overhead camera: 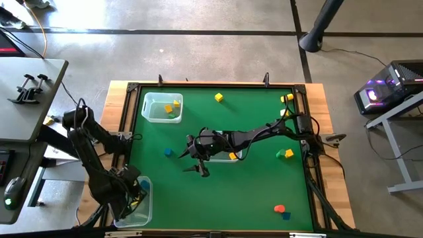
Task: Sort blocks by size
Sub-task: Put the yellow triangular block into the top left transparent bin
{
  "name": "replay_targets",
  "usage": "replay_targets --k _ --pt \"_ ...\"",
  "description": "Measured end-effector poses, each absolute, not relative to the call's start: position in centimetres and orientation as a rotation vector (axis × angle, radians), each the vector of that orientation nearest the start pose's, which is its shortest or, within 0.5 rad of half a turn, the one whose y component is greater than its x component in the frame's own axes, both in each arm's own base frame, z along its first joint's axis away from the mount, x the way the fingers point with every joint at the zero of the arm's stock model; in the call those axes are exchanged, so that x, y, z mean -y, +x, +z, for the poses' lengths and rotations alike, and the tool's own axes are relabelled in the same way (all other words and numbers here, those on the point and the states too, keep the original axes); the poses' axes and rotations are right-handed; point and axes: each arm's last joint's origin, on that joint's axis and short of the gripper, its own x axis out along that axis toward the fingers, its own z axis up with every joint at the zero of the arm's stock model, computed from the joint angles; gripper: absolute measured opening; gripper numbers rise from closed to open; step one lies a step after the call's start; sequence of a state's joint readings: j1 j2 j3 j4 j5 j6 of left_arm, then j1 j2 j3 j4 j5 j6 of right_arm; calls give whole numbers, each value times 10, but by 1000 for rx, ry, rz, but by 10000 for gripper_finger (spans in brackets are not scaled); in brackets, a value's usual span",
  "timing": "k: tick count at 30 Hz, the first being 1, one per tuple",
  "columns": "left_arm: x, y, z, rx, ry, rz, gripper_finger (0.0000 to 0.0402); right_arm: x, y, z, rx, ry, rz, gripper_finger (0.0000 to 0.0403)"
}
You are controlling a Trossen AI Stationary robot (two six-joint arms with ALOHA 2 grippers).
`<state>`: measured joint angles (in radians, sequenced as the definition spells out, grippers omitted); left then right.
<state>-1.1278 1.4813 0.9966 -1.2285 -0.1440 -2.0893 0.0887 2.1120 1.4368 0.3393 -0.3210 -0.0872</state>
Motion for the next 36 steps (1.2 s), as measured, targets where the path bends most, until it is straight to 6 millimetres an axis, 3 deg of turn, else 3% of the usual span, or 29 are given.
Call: replay_targets --k 11,15,22,29,36 --pt "189 97 254 -1262 -714 753 216 -49 471 189 -354 -54 419 286" --pt "188 103 271 -1091 -654 672 216 -46 470 187 -379 -57 399 286" --pt "183 123 280 -742 -422 529 215 -41 465 198 -376 -65 378 286" --pt "179 140 281 -668 -269 479 215 -35 426 210 -277 -94 249 286" --pt "169 156 283 -654 -111 487 215 -21 355 212 -135 -73 -2 286"
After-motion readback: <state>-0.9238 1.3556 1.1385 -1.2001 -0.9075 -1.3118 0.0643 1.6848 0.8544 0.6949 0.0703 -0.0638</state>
